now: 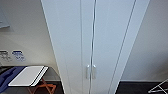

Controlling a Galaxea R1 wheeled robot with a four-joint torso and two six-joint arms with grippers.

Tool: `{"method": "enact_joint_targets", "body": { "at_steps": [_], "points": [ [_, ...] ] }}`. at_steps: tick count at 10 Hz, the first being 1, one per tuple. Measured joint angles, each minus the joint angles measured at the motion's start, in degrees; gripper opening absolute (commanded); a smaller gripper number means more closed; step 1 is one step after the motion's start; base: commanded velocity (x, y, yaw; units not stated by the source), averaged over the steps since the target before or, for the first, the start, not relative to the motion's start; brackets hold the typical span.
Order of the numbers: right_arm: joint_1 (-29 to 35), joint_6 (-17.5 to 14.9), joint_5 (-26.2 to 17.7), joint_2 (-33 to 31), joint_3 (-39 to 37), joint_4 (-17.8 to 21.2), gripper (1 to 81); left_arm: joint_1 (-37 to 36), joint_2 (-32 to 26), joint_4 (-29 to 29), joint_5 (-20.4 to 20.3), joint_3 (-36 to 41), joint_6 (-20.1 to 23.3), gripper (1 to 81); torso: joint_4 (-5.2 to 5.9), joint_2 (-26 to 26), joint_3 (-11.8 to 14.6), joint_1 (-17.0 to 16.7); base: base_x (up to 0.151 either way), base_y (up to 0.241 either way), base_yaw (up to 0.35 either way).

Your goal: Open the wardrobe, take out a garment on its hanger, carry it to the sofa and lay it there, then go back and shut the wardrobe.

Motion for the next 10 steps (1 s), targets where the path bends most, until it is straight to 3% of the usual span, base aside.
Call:
{"method": "enact_joint_targets", "body": {
  "at_steps": [3, 6, 10],
  "points": [
    [8.98, 0.04, -2.23, -5.77, 8.46, -0.21, 81.1, -9.18, -6.23, 0.02, 0.46, 7.91, 0.29, 81.1, 0.00, 0.05, -0.06, 0.04, 0.000, 0.000, 0.000],
    [19.52, 0.22, -6.78, -7.44, 14.80, -0.02, 81.1, -17.86, -9.16, 0.05, 1.95, 11.47, 0.38, 81.1, 0.00, 0.07, -0.11, 0.09, 0.000, 0.000, 0.000],
    [32.73, 0.34, -15.13, -6.17, 18.16, 2.24, 81.1, -30.16, -9.55, 0.06, 8.06, 12.74, -1.88, 81.1, 0.00, 0.15, -0.17, 0.15, 0.000, 0.000, 0.000]
  ]
}}
